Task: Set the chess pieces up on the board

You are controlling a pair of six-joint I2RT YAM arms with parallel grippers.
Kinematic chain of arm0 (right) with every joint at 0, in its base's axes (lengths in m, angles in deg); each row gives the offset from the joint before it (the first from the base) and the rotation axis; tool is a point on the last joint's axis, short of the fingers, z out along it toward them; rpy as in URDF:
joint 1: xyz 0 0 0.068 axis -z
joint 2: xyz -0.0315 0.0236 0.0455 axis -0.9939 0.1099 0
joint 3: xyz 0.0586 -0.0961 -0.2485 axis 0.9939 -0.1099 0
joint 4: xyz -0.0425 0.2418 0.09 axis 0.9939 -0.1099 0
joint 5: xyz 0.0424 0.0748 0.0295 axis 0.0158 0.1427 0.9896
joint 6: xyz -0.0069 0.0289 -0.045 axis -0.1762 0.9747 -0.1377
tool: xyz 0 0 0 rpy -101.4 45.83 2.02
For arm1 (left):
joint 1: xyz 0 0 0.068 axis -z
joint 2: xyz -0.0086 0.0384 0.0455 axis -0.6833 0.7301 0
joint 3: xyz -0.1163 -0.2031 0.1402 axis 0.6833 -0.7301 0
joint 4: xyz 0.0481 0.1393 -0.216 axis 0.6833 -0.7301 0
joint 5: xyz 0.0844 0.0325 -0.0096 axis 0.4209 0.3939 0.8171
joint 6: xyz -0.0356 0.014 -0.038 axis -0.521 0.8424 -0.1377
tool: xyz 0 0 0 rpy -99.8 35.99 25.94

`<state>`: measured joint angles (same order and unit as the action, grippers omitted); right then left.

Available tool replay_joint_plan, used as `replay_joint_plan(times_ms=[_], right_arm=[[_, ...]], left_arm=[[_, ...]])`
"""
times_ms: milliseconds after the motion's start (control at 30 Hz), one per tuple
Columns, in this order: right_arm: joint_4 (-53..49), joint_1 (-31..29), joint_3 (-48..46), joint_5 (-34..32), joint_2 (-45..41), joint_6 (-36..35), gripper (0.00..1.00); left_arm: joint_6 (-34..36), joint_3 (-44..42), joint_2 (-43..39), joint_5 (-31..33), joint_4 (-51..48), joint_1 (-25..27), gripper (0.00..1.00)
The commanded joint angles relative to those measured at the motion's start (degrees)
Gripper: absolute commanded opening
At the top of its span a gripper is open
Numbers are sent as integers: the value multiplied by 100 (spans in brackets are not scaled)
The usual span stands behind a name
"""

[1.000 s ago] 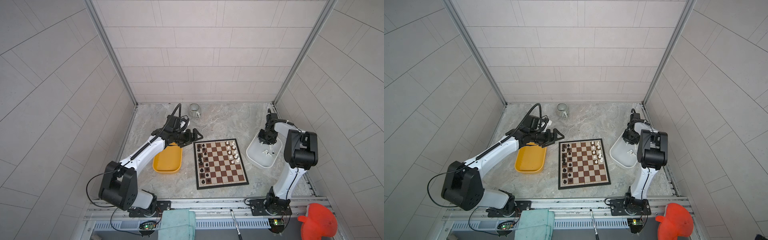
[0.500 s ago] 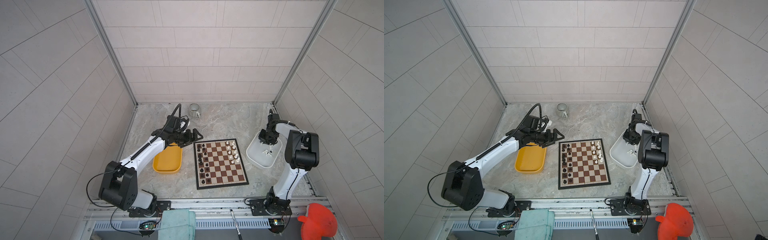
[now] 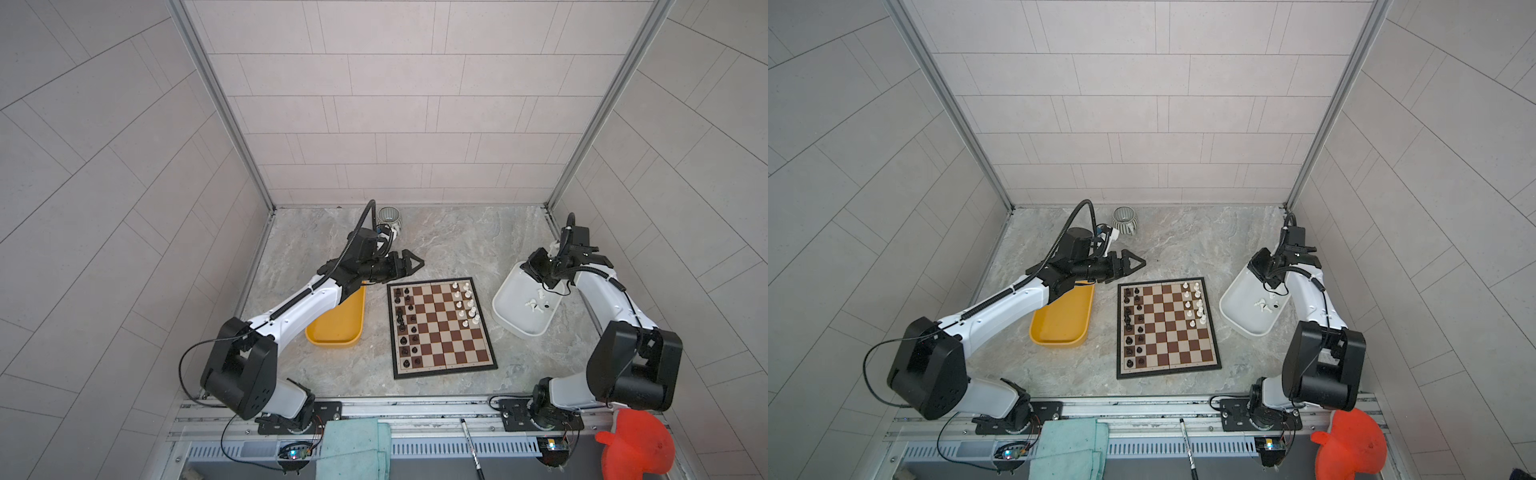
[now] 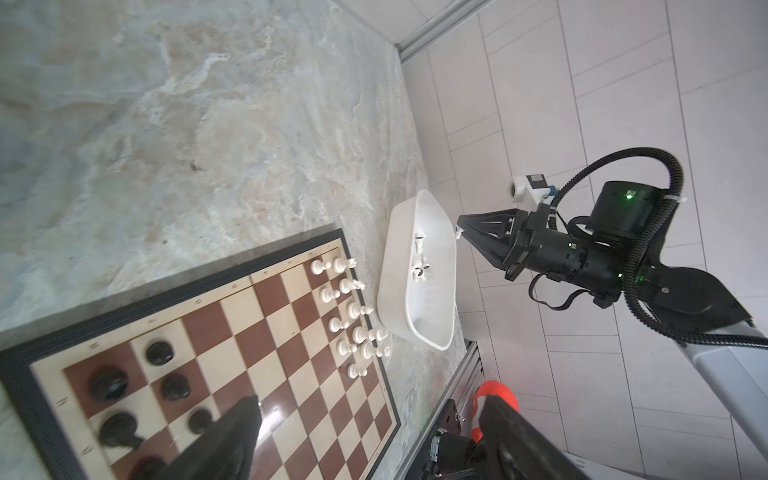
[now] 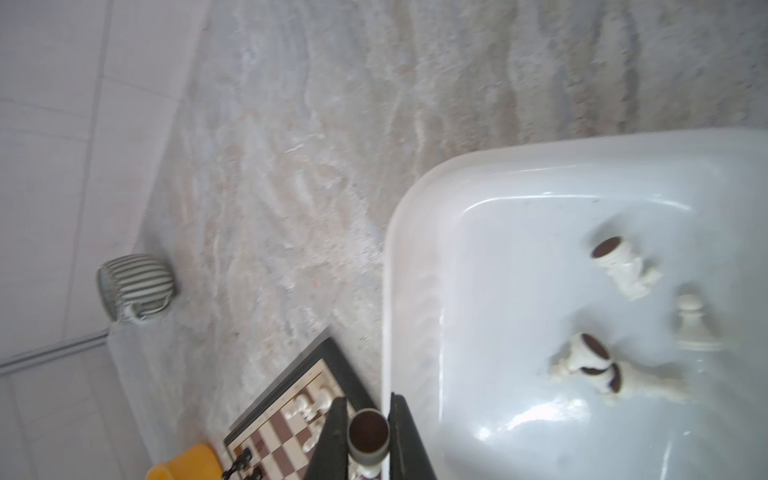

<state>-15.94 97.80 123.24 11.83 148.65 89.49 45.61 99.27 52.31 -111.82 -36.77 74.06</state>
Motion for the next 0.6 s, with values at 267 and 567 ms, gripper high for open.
replay_joint_plan(times_ms=[267,567], right_arm=[[2727,-2041,-1121,700,-1132,3625,0],[3396,-2300,-1457,681,-1351,4552,0]], left_arm=[[439,984,1398,888,1425,1270,67],[-194,784,1752,954,2781,1325,55]])
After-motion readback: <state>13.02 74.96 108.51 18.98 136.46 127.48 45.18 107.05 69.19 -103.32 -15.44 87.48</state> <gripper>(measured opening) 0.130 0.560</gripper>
